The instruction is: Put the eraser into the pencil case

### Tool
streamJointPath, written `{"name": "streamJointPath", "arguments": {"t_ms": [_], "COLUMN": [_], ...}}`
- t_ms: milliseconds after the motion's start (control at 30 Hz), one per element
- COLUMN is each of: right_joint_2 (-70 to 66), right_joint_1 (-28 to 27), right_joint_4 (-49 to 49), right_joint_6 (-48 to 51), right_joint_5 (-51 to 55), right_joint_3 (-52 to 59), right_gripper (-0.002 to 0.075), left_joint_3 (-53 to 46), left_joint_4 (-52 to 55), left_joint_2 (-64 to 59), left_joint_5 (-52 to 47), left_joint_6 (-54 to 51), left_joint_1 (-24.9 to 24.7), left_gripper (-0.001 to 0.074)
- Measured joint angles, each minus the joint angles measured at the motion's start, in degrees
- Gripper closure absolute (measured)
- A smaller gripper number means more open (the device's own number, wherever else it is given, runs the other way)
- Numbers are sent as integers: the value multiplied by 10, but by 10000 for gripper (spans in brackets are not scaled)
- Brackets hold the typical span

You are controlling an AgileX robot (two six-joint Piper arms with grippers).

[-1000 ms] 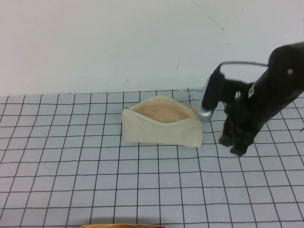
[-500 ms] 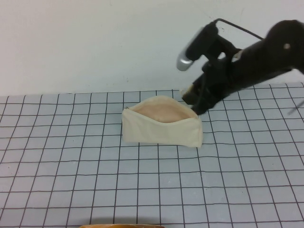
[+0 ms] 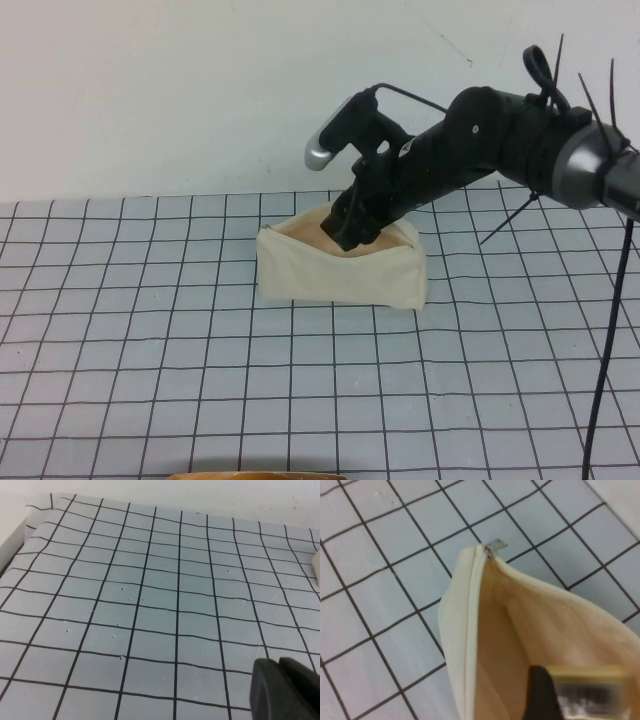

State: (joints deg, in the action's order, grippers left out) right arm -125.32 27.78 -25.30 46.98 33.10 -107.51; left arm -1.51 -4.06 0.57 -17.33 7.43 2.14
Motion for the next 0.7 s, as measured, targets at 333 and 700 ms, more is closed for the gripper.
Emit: {"name": "streamJointPath", "arguments": {"t_ms": [333, 700], "right_joint_2": [32, 288], "right_joint_1": [0, 0], "right_joint_4": [-1, 14], "right_joint_6": [-13, -87], "right_joint_5": [28, 1], "right_joint_3": [-3, 169], "right_gripper": [376, 718], "left_joint_3": [0, 0], "left_joint_4": [0, 0], "left_joint_2": [0, 0], "left_joint_5": [0, -1], "left_joint_6": [0, 0], "left_joint_1": [0, 0], "left_gripper": [736, 736]}}
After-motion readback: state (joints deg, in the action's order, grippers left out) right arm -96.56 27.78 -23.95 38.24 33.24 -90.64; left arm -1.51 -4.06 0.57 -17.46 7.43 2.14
